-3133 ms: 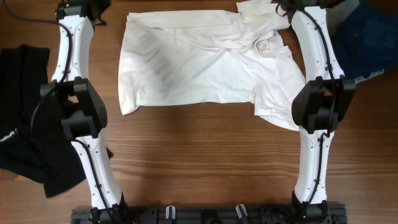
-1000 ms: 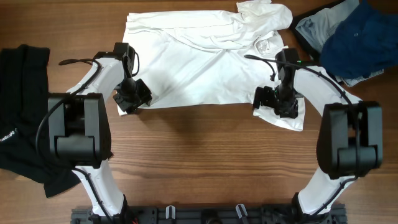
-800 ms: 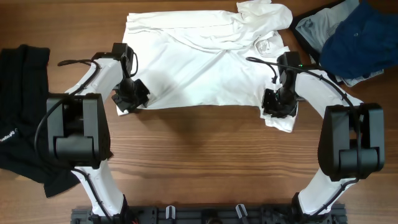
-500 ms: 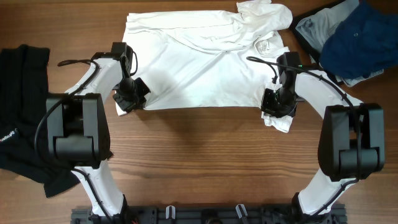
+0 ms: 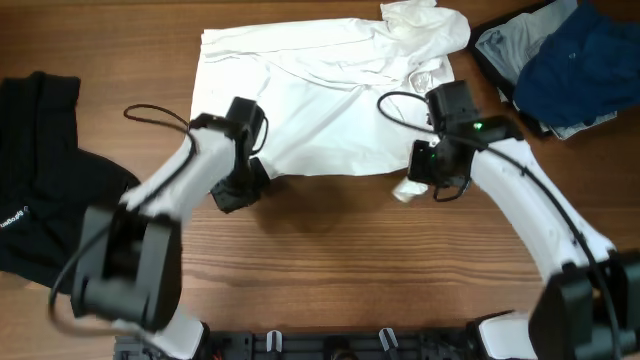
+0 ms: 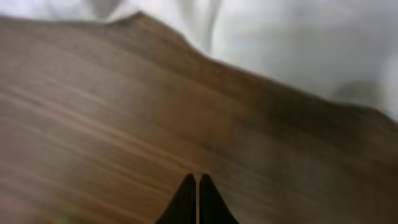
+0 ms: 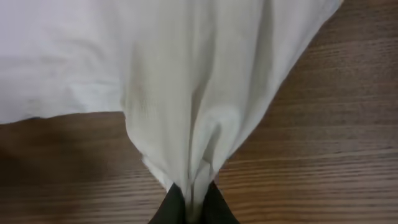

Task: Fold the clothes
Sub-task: 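Grasp the shirt's near-left and near-right hem corners with both grippers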

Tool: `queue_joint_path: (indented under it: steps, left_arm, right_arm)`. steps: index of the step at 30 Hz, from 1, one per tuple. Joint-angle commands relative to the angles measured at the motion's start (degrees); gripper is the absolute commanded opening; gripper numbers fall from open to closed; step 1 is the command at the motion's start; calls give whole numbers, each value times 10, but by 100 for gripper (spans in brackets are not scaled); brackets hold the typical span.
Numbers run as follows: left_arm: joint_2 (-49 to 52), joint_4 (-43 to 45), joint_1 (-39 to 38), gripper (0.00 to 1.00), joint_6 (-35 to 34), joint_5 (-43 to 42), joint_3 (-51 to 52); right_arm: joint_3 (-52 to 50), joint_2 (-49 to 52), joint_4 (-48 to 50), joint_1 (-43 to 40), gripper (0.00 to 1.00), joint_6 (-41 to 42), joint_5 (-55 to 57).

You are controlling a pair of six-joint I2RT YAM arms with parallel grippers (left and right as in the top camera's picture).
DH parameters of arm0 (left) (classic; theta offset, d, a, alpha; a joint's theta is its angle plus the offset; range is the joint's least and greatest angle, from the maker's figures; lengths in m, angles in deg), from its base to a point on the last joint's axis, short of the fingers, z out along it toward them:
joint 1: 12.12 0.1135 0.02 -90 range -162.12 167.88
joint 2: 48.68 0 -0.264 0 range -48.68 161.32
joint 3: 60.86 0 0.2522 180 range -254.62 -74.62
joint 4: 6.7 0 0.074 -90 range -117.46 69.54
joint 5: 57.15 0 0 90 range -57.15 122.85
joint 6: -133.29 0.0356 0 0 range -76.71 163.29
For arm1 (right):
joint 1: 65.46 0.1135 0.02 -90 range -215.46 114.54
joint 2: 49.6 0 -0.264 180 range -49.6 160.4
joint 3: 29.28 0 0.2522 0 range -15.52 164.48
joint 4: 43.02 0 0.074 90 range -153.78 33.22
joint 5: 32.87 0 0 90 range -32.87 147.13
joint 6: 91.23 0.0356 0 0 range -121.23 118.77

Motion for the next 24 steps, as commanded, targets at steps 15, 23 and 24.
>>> queue_joint_path:
  steps: [15, 23, 24]
  left_arm:
    - [-141, 19, -10, 4, -68, 65, 113]
    - [-141, 48, -10, 4, -67, 86, 116]
    - [-141, 59, -9, 5, -67, 97, 120]
  right_arm:
    - [-242, -46, -9, 9, 4, 172, -49]
    - [-242, -126, -88, 9, 30, 201, -50]
    - [-242, -139, -80, 9, 83, 185, -48]
